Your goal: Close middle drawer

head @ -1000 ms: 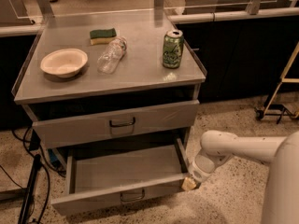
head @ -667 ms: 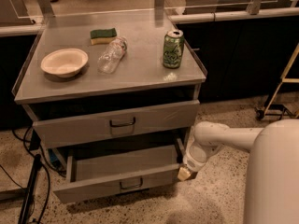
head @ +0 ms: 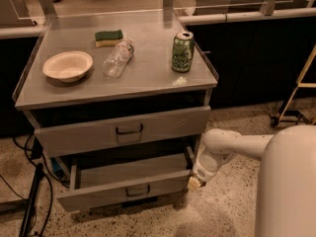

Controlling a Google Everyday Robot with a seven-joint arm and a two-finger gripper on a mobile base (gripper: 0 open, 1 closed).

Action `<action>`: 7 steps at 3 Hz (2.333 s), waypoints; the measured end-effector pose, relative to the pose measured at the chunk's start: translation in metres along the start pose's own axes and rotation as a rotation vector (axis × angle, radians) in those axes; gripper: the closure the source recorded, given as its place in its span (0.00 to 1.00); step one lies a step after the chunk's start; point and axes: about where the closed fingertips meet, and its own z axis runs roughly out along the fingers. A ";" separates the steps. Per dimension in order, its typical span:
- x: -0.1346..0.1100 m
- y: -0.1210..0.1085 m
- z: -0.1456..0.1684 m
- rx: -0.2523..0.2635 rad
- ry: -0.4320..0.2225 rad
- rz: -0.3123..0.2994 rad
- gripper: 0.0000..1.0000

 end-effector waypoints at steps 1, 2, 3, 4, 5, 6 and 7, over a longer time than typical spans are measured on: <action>-0.006 -0.019 0.003 0.013 -0.013 0.056 1.00; -0.019 -0.039 0.000 0.032 -0.035 0.090 1.00; -0.029 -0.054 -0.003 0.046 -0.053 0.114 1.00; -0.040 -0.072 -0.006 0.070 -0.073 0.143 1.00; -0.049 -0.083 -0.010 0.091 -0.089 0.167 1.00; -0.061 -0.092 -0.018 0.117 -0.111 0.187 1.00; -0.067 -0.099 -0.023 0.136 -0.125 0.205 1.00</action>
Offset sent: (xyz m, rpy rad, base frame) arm 0.0798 -0.0135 -0.0044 -0.0044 -0.0555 -0.1576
